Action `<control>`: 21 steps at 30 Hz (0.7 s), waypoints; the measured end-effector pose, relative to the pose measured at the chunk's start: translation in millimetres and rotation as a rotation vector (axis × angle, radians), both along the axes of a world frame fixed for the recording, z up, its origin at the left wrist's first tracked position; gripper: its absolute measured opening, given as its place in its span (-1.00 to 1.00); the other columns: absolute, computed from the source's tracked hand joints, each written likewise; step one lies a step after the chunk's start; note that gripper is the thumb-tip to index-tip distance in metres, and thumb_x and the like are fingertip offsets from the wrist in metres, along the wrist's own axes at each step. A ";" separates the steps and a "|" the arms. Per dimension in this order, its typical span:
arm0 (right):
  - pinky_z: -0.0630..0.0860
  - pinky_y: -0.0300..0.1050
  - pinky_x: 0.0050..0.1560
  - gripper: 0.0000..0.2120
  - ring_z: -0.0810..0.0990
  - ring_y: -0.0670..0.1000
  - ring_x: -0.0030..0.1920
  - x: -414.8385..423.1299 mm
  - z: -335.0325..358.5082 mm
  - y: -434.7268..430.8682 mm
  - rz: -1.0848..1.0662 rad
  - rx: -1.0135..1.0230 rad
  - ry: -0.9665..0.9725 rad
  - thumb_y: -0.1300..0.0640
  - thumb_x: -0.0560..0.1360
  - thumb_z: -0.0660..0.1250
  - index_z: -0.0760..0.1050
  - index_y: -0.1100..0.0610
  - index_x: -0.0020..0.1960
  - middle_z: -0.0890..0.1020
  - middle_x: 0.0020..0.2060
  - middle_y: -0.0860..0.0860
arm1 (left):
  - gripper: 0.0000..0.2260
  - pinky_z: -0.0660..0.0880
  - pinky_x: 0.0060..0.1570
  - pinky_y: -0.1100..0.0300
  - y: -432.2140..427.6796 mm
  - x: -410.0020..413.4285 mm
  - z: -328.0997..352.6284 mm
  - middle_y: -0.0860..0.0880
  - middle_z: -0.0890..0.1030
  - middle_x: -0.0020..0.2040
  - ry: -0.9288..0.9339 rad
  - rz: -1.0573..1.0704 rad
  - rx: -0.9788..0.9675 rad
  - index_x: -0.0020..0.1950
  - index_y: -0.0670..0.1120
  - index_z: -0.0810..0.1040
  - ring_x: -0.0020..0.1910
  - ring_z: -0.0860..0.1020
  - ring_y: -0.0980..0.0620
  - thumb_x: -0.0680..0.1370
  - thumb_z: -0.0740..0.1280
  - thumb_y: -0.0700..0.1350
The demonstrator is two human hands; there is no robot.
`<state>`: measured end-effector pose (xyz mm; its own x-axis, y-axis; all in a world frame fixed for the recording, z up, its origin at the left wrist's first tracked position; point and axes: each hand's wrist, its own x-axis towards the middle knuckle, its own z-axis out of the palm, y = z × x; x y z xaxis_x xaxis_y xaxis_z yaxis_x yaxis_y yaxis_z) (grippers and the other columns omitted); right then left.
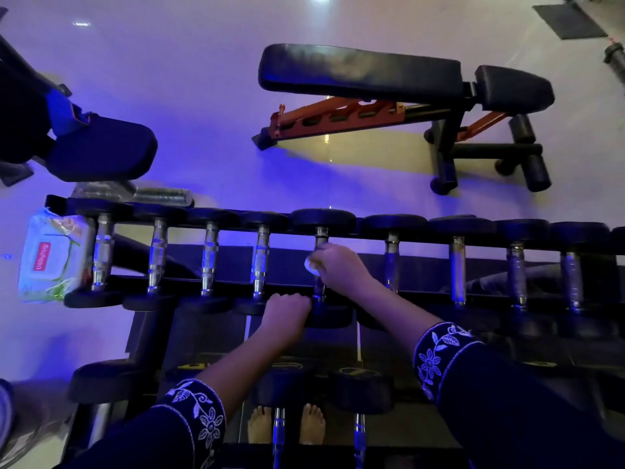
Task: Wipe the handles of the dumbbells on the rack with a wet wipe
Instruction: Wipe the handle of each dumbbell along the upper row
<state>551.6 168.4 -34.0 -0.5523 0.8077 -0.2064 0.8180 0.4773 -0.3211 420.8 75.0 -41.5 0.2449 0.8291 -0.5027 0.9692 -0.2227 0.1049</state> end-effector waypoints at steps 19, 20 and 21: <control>0.33 -0.27 -0.14 -0.93 0.51 -0.07 -0.07 34.4 -24.2 -51.9 -0.621 -0.499 0.375 0.25 0.50 0.32 0.55 0.14 -0.04 0.61 -0.10 0.00 | -0.52 0.56 -0.02 0.08 -24.8 -20.4 3.6 0.22 0.62 0.19 -0.442 0.254 0.116 0.29 0.36 0.47 0.10 0.61 -0.01 0.40 0.41 0.03; 0.32 -0.26 -0.13 -0.92 0.51 -0.05 -0.06 33.2 -24.1 -52.8 -0.643 -0.494 0.371 0.25 0.52 0.29 0.54 0.14 -0.03 0.61 -0.07 0.02 | -0.52 0.56 -0.03 0.08 -24.8 -20.4 3.4 0.23 0.62 0.19 -0.437 0.263 0.116 0.29 0.36 0.48 0.10 0.61 -0.01 0.39 0.40 0.05; 0.33 -0.25 -0.12 -0.91 0.51 -0.03 -0.04 30.7 -24.4 -51.8 -0.675 -0.497 0.371 0.25 0.53 0.27 0.53 0.14 -0.01 0.61 -0.04 0.05 | -0.52 0.55 -0.02 0.09 -24.4 -19.6 4.3 0.22 0.61 0.20 -0.424 0.258 0.113 0.30 0.35 0.48 0.11 0.61 -0.02 0.39 0.38 0.06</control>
